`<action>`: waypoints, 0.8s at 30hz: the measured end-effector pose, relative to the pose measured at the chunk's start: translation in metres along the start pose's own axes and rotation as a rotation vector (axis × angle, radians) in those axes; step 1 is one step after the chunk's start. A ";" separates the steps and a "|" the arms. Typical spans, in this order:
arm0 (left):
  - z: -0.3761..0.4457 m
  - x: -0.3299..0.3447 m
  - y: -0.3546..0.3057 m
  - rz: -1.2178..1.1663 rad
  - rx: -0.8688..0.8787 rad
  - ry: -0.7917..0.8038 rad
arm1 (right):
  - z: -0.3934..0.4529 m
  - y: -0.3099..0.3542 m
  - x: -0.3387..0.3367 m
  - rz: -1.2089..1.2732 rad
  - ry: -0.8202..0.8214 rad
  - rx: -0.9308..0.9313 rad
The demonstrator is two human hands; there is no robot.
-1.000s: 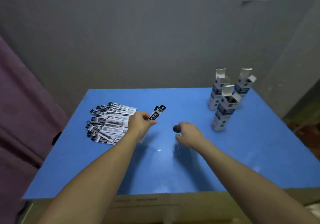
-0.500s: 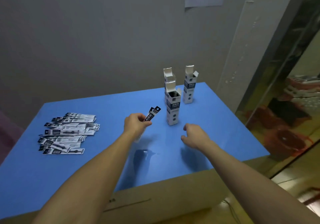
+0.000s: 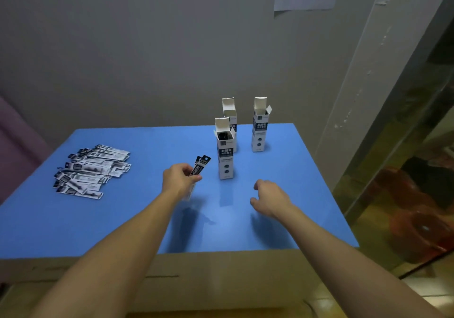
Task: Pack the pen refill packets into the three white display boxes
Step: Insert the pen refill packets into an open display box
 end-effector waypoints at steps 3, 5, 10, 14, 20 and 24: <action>0.008 -0.010 -0.002 -0.024 -0.008 -0.026 | 0.016 0.005 -0.007 -0.007 0.009 -0.035; 0.014 -0.014 -0.004 -0.036 -0.008 -0.046 | 0.029 0.010 -0.012 -0.019 0.012 -0.059; 0.033 -0.024 -0.005 -0.074 -0.010 -0.100 | 0.061 0.026 -0.032 -0.045 0.001 -0.127; 0.055 -0.030 -0.008 -0.087 0.010 -0.133 | 0.087 0.031 -0.051 -0.013 0.003 -0.155; 0.068 -0.025 -0.026 -0.162 0.075 -0.096 | 0.118 0.030 -0.071 0.226 0.061 -0.231; 0.071 -0.032 -0.043 -0.196 0.099 -0.091 | 0.132 0.041 -0.078 0.408 0.064 -0.331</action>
Point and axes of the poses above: each hand's wrist, its own z-axis towards the middle knuckle, its own x-axis out of the palm, y = z × x, the point moved 8 cm from there along z, towards the middle knuckle, and after that the axes turned 14 degrees about y, right-handed, at the moved point
